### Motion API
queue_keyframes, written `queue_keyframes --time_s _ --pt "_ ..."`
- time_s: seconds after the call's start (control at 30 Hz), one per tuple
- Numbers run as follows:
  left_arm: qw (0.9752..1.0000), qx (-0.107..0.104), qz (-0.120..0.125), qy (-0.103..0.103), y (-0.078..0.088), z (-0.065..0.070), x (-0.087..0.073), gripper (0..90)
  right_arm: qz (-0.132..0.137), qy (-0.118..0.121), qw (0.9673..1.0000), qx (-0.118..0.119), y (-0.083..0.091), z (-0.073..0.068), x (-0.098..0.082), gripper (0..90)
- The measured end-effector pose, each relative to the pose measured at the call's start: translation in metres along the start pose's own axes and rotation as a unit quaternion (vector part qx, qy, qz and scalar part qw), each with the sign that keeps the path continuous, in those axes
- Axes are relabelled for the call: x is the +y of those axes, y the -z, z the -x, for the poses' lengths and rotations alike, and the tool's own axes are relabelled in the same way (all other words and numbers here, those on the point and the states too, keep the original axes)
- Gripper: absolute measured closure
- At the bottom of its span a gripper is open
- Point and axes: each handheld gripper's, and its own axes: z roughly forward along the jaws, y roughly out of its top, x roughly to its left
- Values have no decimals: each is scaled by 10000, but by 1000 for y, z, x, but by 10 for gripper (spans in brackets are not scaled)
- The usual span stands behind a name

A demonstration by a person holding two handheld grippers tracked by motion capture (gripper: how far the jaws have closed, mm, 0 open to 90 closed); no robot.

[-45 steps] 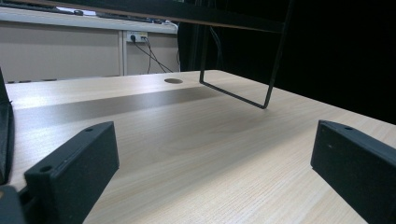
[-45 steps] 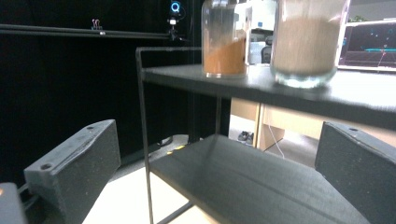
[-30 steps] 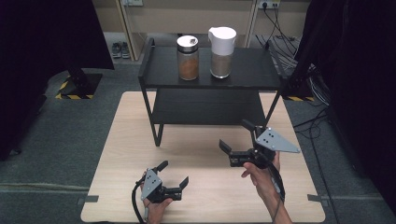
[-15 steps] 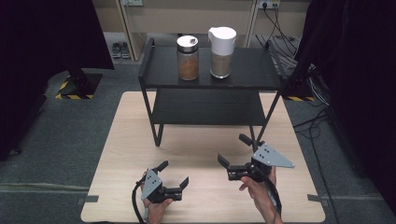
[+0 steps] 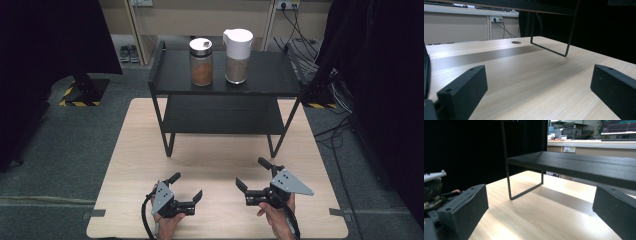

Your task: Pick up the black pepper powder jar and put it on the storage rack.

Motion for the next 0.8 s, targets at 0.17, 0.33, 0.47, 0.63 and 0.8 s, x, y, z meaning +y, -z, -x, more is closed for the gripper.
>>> queue_keyframes --time_s 0.17,0.33,0.47,0.63,0.8 --pt "10000 -12 2 1 0 0 0 3 -33 -80 10000 -36 0 -1 -11 4" --pt "10000 -12 4 -4 0 0 0 3 -4 -161 9999 -56 1 0 -21 4" --pt "10000 -12 14 -1 0 0 0 3 -34 -202 9998 -52 1 0 -26 4" --pt "10000 -17 26 -12 1 0 -1 3 0 -247 9997 -84 4 -2 -34 4" --pt "10000 -34 34 -16 1 -1 -1 3 -78 -356 9993 -75 5 -3 -46 4"
